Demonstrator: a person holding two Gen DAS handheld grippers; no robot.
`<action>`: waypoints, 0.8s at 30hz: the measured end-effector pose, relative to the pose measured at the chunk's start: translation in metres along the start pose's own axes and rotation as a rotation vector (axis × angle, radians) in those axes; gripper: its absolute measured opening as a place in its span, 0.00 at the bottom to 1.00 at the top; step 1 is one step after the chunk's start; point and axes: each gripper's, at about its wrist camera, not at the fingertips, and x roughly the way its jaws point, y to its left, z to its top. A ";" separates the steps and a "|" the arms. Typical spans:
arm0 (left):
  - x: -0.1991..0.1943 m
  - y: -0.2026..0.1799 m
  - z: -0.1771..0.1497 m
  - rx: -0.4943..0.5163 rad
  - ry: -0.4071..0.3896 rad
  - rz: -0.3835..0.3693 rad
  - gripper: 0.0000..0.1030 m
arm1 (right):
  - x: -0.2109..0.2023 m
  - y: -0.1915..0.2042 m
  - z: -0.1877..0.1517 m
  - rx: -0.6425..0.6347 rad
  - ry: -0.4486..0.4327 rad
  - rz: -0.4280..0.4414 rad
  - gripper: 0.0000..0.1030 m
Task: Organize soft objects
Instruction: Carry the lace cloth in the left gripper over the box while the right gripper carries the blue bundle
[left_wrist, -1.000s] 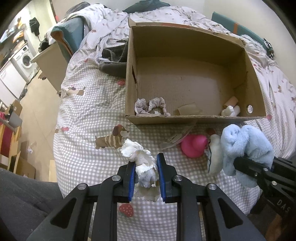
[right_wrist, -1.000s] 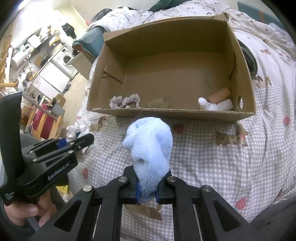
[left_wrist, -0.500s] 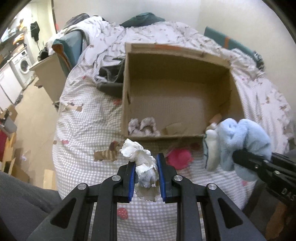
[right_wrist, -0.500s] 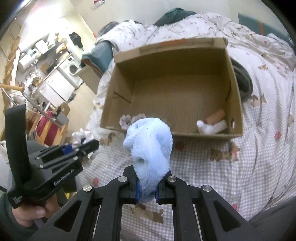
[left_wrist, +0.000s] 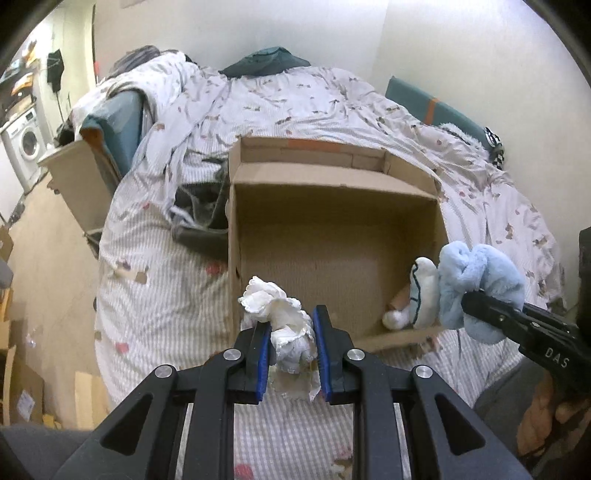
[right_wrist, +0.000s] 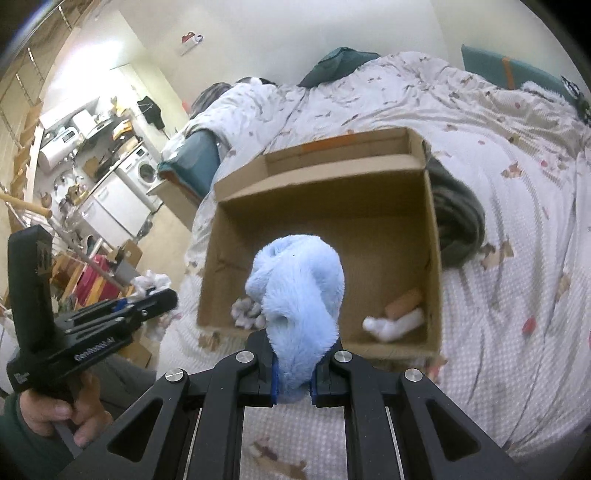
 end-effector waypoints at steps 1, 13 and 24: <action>0.002 -0.001 0.003 0.004 -0.001 0.002 0.19 | 0.002 -0.003 0.003 0.000 -0.004 -0.006 0.13; 0.048 -0.015 -0.009 0.059 0.015 0.090 0.19 | 0.051 -0.030 -0.002 0.035 0.043 -0.044 0.13; 0.054 0.008 -0.003 -0.077 0.032 0.028 0.19 | 0.063 -0.026 -0.004 0.024 0.081 -0.063 0.13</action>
